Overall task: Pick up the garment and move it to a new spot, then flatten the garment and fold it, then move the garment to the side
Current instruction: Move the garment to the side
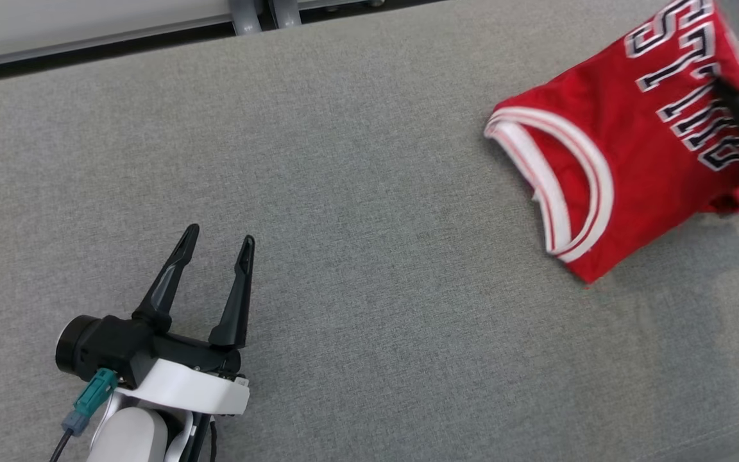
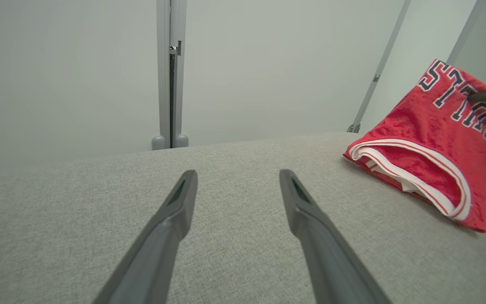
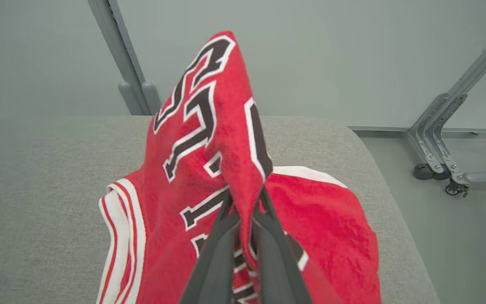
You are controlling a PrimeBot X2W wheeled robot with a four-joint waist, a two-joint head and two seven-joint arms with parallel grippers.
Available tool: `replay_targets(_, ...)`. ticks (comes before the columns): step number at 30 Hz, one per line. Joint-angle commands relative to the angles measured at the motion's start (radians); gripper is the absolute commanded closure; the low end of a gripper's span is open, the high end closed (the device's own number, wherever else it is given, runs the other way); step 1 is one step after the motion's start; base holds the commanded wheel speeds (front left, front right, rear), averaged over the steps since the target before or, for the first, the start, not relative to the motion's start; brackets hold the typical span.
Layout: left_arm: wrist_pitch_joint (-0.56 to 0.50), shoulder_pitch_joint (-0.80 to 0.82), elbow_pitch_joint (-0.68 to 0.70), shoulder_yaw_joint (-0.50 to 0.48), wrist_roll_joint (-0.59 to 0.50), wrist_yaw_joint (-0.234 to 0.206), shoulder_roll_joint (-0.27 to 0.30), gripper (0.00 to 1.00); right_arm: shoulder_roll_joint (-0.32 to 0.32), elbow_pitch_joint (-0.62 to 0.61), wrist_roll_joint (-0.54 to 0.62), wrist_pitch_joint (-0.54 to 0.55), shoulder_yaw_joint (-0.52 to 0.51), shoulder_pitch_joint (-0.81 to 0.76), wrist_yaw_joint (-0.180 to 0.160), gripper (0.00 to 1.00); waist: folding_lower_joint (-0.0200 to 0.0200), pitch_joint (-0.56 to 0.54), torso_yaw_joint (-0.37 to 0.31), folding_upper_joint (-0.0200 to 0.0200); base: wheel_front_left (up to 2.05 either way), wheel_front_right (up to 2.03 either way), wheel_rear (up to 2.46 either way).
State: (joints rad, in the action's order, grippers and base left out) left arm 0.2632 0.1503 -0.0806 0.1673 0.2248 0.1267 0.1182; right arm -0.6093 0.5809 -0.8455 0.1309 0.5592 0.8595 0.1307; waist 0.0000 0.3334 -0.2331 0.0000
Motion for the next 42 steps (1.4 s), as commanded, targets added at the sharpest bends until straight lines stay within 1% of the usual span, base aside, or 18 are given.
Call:
replay_targets(1,0.002,0.009,0.0,-0.005,0.001,0.004,0.01,0.0,-0.036,0.014,-0.006,0.006,-0.017,0.014,0.0,1.0,0.0,0.012,-0.005,0.0,0.0,0.0,0.0)
replay_targets(5,0.001,0.025,0.001,0.002,-0.005,0.004,0.023,0.0,-0.082,0.071,0.006,0.032,-0.055,0.025,0.0,1.0,0.0,0.036,-0.015,0.0,0.0,0.0,0.0)
replay_targets(8,-0.004,0.032,0.005,0.007,-0.006,0.004,0.028,0.0,-0.091,0.108,0.033,0.033,-0.073,0.04,0.0,1.0,0.0,0.052,-0.019,0.0,0.0,0.0,0.0)
replay_targets(12,-0.019,0.054,0.017,0.017,-0.009,0.005,0.042,0.0,-0.055,0.185,0.1,0.026,-0.083,0.077,0.0,1.0,0.0,0.095,-0.017,0.0,0.0,0.0,0.0)
replay_targets(16,-0.03,0.082,0.024,0.033,-0.007,0.005,0.049,0.0,-0.01,0.31,0.181,0.001,-0.095,0.128,0.0,1.0,0.0,0.131,0.006,0.0,0.0,0.0,0.0)
replay_targets(17,-0.03,0.088,0.024,0.035,-0.005,0.005,0.05,0.0,0.001,0.345,0.204,-0.005,-0.099,0.142,0.0,0.93,0.0,0.136,0.013,0.0,0.0,0.0,0.0)
replay_targets(18,-0.029,0.092,0.022,0.036,-0.003,0.005,0.05,0.0,0.014,0.382,0.219,-0.009,-0.105,0.154,0.0,0.82,0.0,0.14,0.021,0.0,0.0,0.0,0.0)
replay_targets(20,-0.026,0.097,0.016,0.037,0.002,0.003,0.048,0.0,0.025,0.465,0.263,-0.013,-0.115,0.173,0.0,0.65,0.0,0.139,0.036,0.0,0.0,0.0,0.0)
replay_targets(21,-0.024,0.098,0.013,0.037,0.004,0.001,0.046,0.0,0.03,0.499,0.279,-0.028,-0.124,0.185,0.0,0.0,0.0,0.136,0.043,0.0,0.0,0.0,0.0)
replay_targets(23,-0.016,0.088,-0.001,0.03,0.012,-0.003,0.043,0.0,0.057,0.582,0.337,-0.078,-0.138,0.208,0.0,0.0,0.0,0.112,0.055,0.0,0.0,0.0,0.0)
replay_targets(24,-0.016,0.088,-0.001,0.03,0.012,-0.003,0.043,0.0,0.057,0.582,0.337,-0.078,-0.138,0.208,0.0,0.0,0.0,0.112,0.055,0.0,0.0,0.0,0.0)
replay_targets(26,-0.013,0.078,-0.012,0.026,0.016,-0.005,0.04,0.0,0.068,0.615,0.365,-0.117,-0.142,0.215,0.0,0.0,0.0,0.085,0.061,0.0,0.0,0.0,0.0)
replay_targets(29,-0.003,0.06,-0.028,0.007,0.029,-0.011,0.032,0.0,0.089,0.628,0.403,-0.22,-0.148,0.21,0.0,0.0,0.0,0.01,0.073,0.0,0.0,0.0,0.0)
replay_targets(32,0.001,0.043,-0.033,-0.019,0.04,-0.022,0.026,0.0,0.101,0.614,0.407,-0.303,-0.158,0.182,0.0,0.0,0.0,-0.064,0.085,0.0,0.0,0.0,0.0)
replay_targets(34,0.002,0.023,-0.026,-0.045,0.047,-0.035,0.019,0.0,0.116,0.591,0.404,-0.337,-0.159,0.158,0.0,0.0,0.0,-0.116,0.094,0.0,0.0,0.0,0.0)
replay_targets(37,0.002,-0.018,0.007,-0.089,0.053,-0.048,0.012,0.0,0.129,0.515,0.398,-0.378,-0.168,0.114,0.0,0.0,0.0,-0.188,0.105,0.0,0.0,0.0,0.0)
replay_targets(39,0.002,-0.049,0.026,-0.117,0.054,-0.056,0.008,0.0,0.152,0.443,0.375,-0.39,-0.178,0.054,0.0,0.0,0.0,-0.23,0.111,0.0,0.0,0.0,0.0)
replay_targets(42,0.002,-0.09,0.043,-0.15,0.054,-0.058,0.005,0.0,0.158,0.31,0.354,-0.396,-0.186,-0.051,0.0,0.0,0.0,-0.287,0.125,0.0,0.0,0.0,0.0)
